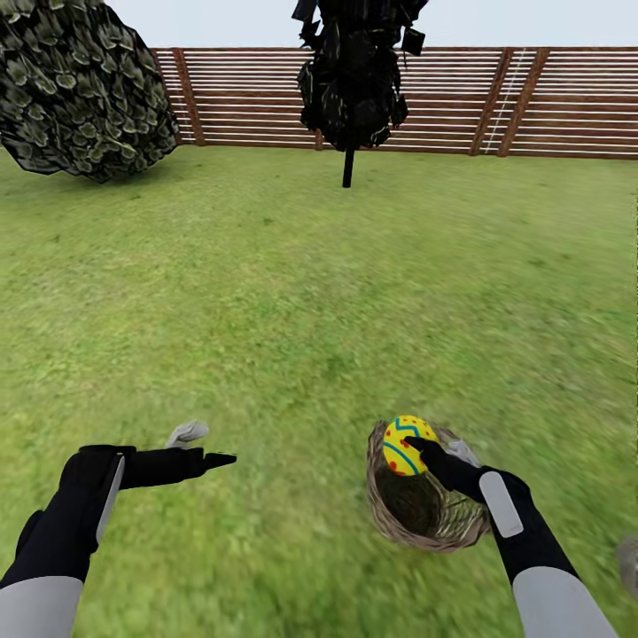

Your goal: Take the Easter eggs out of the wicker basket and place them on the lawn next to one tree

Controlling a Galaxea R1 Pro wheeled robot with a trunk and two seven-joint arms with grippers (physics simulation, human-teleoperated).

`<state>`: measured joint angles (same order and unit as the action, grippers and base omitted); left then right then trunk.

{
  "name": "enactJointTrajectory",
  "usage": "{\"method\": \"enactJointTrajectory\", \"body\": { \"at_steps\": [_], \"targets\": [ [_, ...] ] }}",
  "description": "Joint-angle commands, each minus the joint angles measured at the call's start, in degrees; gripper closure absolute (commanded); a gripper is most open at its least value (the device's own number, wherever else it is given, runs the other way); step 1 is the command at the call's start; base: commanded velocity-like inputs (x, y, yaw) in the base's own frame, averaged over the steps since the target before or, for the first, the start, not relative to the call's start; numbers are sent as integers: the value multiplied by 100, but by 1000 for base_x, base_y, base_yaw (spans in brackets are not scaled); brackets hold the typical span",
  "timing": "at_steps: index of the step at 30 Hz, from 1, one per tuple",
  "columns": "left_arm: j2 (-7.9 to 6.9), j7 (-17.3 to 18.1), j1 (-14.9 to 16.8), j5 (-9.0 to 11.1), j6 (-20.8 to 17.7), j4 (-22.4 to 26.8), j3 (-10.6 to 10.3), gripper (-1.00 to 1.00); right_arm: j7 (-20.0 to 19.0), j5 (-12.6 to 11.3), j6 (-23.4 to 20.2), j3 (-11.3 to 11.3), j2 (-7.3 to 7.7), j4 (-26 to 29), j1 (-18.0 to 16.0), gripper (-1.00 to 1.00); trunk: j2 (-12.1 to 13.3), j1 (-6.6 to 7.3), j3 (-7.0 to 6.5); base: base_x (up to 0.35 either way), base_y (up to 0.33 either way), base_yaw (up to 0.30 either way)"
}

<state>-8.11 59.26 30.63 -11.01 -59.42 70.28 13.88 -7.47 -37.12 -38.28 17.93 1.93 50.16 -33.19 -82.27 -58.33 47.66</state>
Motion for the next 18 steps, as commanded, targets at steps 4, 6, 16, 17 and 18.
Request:
{"method": "enactJointTrajectory", "body": {
  "at_steps": [4, 6, 16, 17, 18],
  "targets": [
    [2, 60, 4, -59, -34, 4, 9, -100, -34, 12, -30, 18, -13, 2, -3, 100, 159, 92, -68, -315, 72, 0],
    [2, 60, 4, -55, -34, 4, 9, -100, -33, 12, -30, 12, -16, 2, -3, 100, 239, 136, -104, -315, 72, 0],
    [2, 60, 4, -52, -34, 4, 9, -100, -27, 40, -13, -8, -73, 2, -3, 100, 641, 356, -284, -315, 72, 0],
    [2, 60, 3, -51, -34, 4, 9, -100, -27, 43, -11, -9, -76, 2, -3, 100, 681, 378, -302, -315, 38, 0],
    [2, 60, 4, -50, -34, 4, 9, -100, -27, 45, -8, -9, -77, 2, -3, 100, 721, 400, -320, -315, 19, 0]
  ]
}}
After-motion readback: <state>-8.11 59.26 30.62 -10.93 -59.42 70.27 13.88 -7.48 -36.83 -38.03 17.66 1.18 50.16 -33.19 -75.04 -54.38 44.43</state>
